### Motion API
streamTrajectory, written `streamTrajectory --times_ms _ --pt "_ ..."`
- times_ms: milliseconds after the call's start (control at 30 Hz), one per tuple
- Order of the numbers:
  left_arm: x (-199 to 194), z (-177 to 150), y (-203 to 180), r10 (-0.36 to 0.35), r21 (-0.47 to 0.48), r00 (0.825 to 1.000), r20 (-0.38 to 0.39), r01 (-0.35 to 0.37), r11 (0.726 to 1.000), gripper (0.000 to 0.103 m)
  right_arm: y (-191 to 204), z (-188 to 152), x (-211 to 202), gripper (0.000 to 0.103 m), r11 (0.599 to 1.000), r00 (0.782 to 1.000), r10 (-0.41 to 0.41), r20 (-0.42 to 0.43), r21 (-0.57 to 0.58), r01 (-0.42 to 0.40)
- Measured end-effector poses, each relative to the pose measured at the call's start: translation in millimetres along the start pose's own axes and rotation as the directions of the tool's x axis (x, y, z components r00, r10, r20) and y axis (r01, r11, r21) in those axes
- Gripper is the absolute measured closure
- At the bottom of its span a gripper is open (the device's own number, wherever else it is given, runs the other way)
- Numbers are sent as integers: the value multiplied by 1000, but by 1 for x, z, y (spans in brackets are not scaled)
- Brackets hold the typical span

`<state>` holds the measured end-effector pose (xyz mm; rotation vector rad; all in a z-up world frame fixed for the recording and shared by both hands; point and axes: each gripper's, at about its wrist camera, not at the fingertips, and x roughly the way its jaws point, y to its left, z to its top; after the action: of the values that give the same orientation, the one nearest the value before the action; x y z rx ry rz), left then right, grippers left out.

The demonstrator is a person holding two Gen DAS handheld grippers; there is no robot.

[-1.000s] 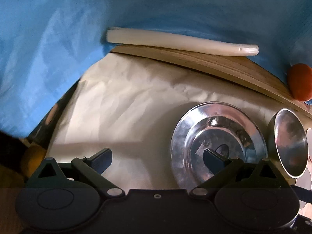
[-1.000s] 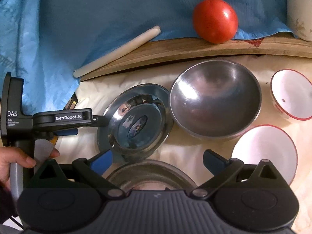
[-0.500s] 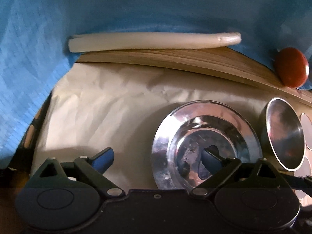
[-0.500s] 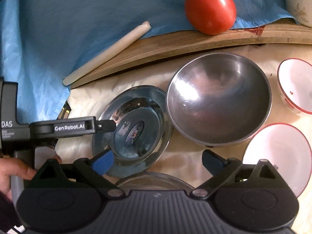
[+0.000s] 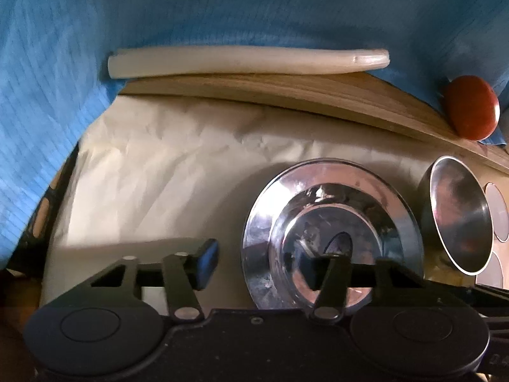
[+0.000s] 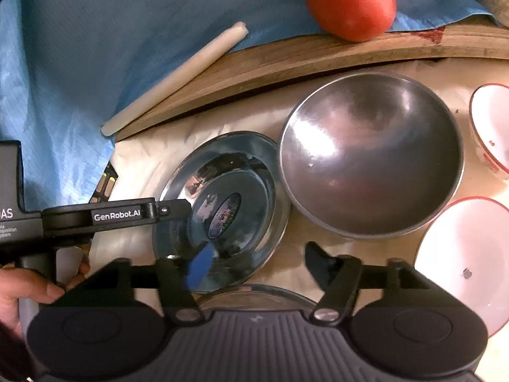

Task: Organize plates and bowls
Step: 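Close the left gripper on the logo plate rim while the right gripper grips its other rim, then lift the logo plate with both grippers and carry it over the plate stack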

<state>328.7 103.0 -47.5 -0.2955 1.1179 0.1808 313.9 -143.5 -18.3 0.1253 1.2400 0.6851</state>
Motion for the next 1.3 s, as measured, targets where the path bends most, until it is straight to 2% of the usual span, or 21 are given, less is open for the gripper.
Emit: streamTrajectory --times_ms 33,67,133,167,400,833,1067,1300 --pt "0 -1 1 -2 -4 1000 -3 2 1000 58 1 0 1 44 1000 1000 -2 -3 -3 2" --pt "0 -1 1 -3 -3 1000 -1 3 1000 60 2 0 2 50 1000 1000 -4 -4 -7 4" --pt "0 -1 1 -15 -9 1000 -1 15 1000 70 3 0 3 59 1000 1000 -2 -4 -18 2" --pt "0 -1 2 -23 -13 1000 -2 23 1000 71 4 1 3 65 1000 1000 -2 -5 -24 2" --pt "-3 -5 4 -11 -24 1000 -2 11 1000 80 7 1 5 79 998 1000 -26 -6 -54 26" --pt "-25 -22 11 15 -84 998 68 -9 996 80 18 -2 -3 80 989 1000 -22 20 -144 24" --pt "-45 -33 8 73 -118 985 157 -54 991 80 23 0 -9 81 981 998 4 62 -193 8" --pt "-57 -38 6 86 -143 979 187 -60 988 80 27 1 -21 81 974 994 18 103 -227 6"
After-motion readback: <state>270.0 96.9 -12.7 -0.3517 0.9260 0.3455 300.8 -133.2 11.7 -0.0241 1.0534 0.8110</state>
